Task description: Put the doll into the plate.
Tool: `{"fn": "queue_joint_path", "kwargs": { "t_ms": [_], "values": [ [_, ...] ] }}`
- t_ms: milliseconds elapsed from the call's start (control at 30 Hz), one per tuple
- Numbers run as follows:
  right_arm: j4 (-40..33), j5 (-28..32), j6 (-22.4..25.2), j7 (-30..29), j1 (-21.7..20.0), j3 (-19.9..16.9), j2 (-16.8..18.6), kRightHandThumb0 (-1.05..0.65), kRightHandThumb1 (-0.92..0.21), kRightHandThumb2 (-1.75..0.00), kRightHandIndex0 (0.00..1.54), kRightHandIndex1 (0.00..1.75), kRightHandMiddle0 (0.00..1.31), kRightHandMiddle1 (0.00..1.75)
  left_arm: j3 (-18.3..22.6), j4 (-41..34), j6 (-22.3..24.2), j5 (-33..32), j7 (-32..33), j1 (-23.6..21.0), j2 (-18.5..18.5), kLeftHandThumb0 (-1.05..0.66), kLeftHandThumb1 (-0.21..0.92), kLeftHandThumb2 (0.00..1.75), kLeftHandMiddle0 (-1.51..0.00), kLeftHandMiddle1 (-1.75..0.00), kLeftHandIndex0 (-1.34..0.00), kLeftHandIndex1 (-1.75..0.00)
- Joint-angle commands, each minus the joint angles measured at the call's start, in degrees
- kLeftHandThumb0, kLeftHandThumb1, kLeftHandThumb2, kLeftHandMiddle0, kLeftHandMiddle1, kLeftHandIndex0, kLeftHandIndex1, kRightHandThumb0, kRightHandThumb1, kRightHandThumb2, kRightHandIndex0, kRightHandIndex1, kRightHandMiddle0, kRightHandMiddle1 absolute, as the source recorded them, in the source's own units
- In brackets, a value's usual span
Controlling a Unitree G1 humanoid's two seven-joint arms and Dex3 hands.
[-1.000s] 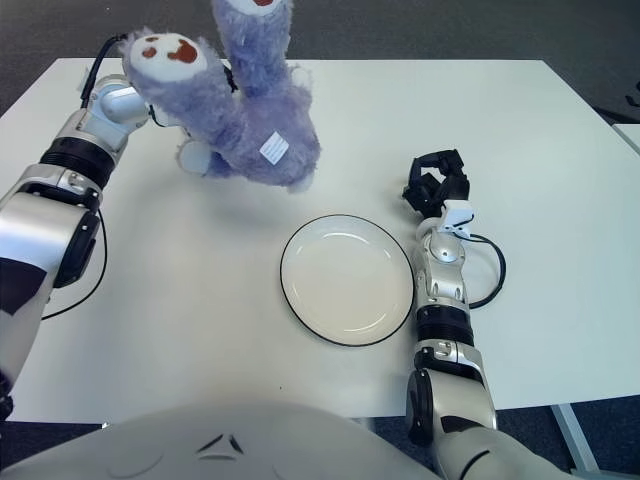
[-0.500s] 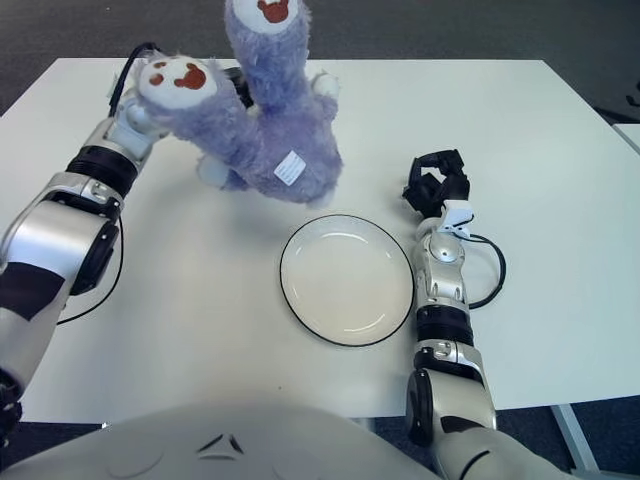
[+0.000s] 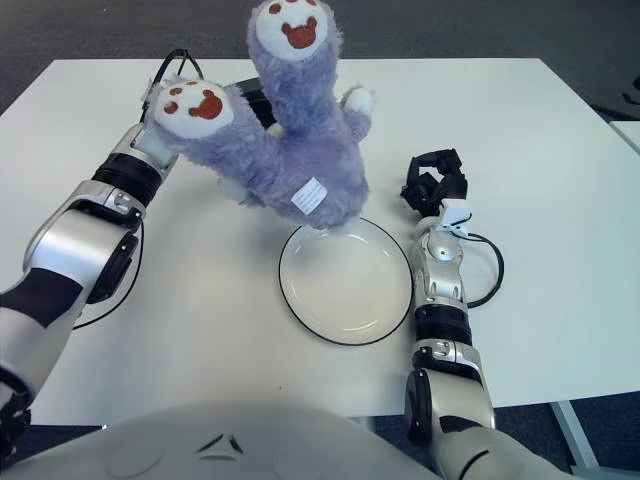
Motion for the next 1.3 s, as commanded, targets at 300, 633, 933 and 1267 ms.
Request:
{"fn": "queue_joint_path", "kwargs": {
  "t_ms": [300, 633, 933, 1267],
  "values": [
    [3.6, -0.4, 2.2, -0.3, 3.2, 0.7, 1.7, -0.37, -0.75, -0.74, 0.78, 1.75, 0.31, 1.75, -2.4, -5.4, 5.6, -6.3, -7.9, 1.9, -2.1, -0.39, 0.59, 0.96, -0.86, -1.75, -0.4, -1.75],
    [4.3, -0.5, 2.1, -0.3, 2.8, 0.8, 1.4, -0.37, -0.76, -0.73, 0.79, 1.75, 0.3, 1.75, -4.3, -8.5, 5.6, 1.8, -4.2, 2.7, -3.1, -0.39, 0.58, 0.98, -0.83, -1.75, -0.41, -1.75],
    [4.8, -0.6, 2.0, -0.3, 2.5, 0.8, 1.4, -0.37, -0.75, -0.74, 0.8, 1.75, 0.31, 1.75, -5.6, -11.4, 6.5, 6.5, -0.9, 3.8, -3.0, -0.4, 0.53, 1.03, -0.7, -1.75, -0.44, -1.75],
    [7.2, -0.8, 0.7, -0.7, 1.6, 0.7, 1.4, -0.38, -0.73, -0.76, 0.81, 1.75, 0.32, 1.75, -7.9, -12.3, 7.9, 4.1, -4.7, 5.8, -2.7, -0.41, 0.51, 1.06, -0.71, -1.75, -0.46, -1.75]
  ]
}}
